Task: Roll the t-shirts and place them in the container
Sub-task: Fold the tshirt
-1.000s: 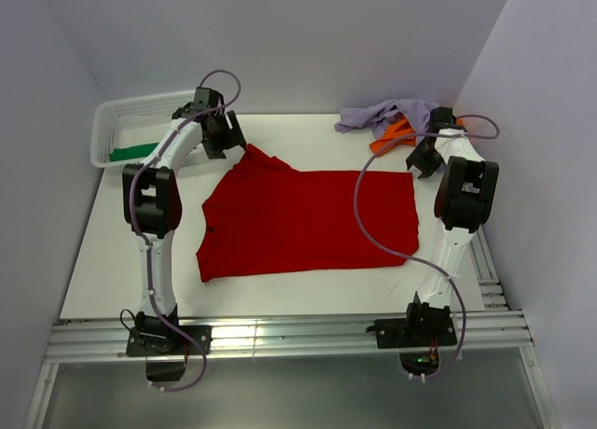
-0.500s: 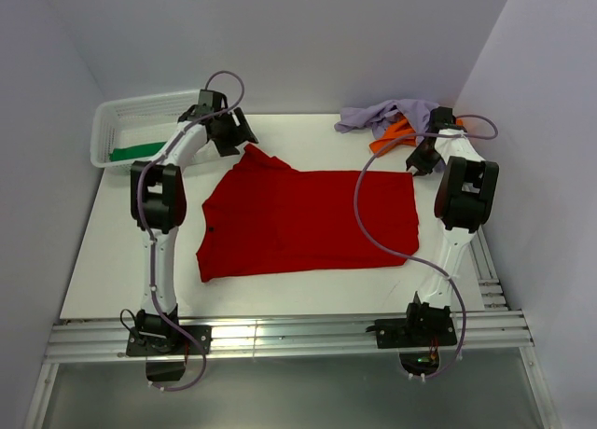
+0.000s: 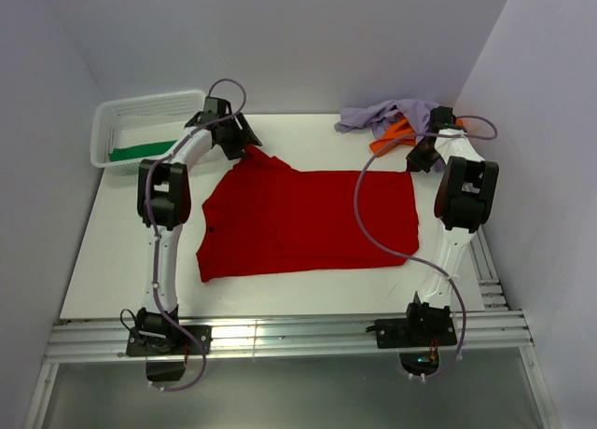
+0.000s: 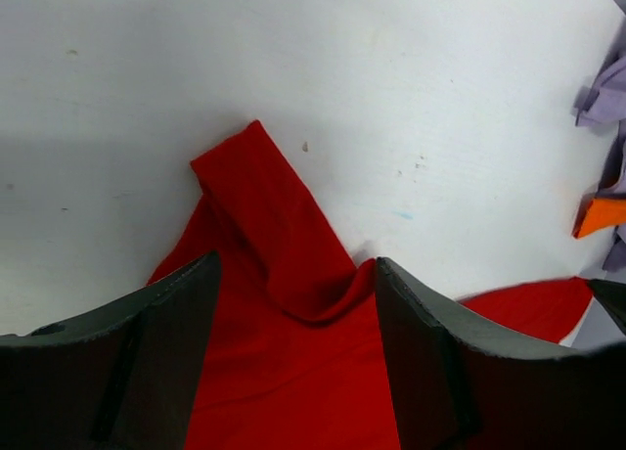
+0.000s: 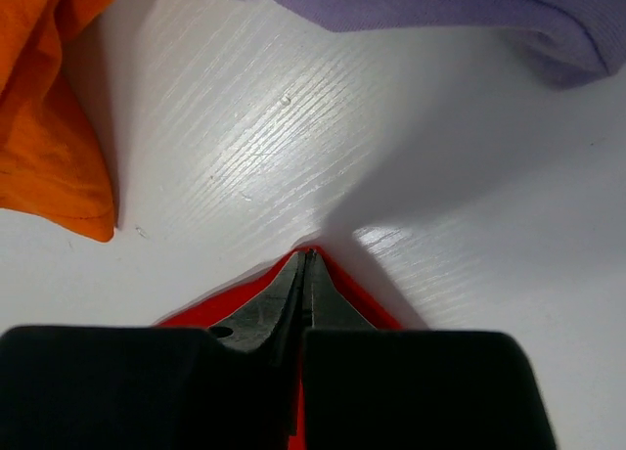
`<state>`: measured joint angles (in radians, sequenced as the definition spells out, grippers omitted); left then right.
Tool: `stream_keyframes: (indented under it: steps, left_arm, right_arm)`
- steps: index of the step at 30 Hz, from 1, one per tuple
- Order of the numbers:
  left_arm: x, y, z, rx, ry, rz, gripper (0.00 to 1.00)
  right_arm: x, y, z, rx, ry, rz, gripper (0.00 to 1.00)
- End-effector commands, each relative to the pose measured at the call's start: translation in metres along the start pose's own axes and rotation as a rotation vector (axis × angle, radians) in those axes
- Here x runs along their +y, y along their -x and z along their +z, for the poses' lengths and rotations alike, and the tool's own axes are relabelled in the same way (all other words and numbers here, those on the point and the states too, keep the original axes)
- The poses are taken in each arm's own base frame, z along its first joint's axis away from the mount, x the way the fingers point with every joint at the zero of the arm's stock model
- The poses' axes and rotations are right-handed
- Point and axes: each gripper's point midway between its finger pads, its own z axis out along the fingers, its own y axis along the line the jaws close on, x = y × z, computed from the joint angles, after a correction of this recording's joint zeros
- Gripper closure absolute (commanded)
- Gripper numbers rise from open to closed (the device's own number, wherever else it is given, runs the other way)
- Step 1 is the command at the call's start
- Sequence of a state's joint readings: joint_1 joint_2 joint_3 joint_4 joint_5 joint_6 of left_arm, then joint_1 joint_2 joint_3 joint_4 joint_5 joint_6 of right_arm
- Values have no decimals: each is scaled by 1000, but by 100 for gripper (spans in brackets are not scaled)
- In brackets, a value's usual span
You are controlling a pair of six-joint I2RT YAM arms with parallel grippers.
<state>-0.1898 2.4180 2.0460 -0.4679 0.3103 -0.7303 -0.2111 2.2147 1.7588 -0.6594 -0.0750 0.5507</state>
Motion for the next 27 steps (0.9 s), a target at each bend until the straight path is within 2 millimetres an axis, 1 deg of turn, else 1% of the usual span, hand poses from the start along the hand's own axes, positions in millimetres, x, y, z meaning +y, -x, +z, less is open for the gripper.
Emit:
stream_keyframes:
  steps: [1, 4, 8, 10, 12, 16, 18, 21, 22, 23, 24, 25, 27]
  left_arm:
    - [-10, 26, -1, -106, 3, 8, 31]
    - [-4, 32, 1, -137, 35, 8, 34]
    - [1, 38, 5, -176, 54, 10, 42]
    - [6, 37, 13, -171, 62, 6, 42]
    - [9, 37, 17, -171, 82, 6, 43]
    - [9, 42, 21, -206, 92, 27, 44]
    - [9, 43, 21, -215, 100, 38, 47]
    - [11, 43, 23, -224, 117, 50, 56]
    - [12, 42, 24, -223, 117, 53, 61]
    - [10, 41, 24, -224, 114, 56, 68]
    - [11, 41, 25, -226, 114, 55, 71]
    - [9, 41, 24, -229, 109, 58, 77]
    - [6, 42, 23, -235, 107, 64, 83]
  right_arm:
    - [16, 13, -13, -53, 53, -1, 100]
    - [16, 14, -15, -57, 58, -5, 100]
    - [17, 14, -16, -61, 60, -8, 100]
    - [17, 14, -16, -61, 62, -8, 100]
    - [18, 15, -17, -62, 69, -7, 100]
    - [20, 16, -18, -63, 71, -9, 100]
    - [20, 18, -19, -69, 73, -12, 100]
    - [21, 18, -20, -70, 74, -12, 100]
    - [21, 18, -21, -71, 75, -14, 100]
    - [20, 18, -21, -72, 73, -14, 100]
    - [20, 18, -21, -72, 73, -14, 100]
    - [20, 18, -21, -73, 72, -15, 100]
    - [21, 18, -22, -74, 76, -17, 100]
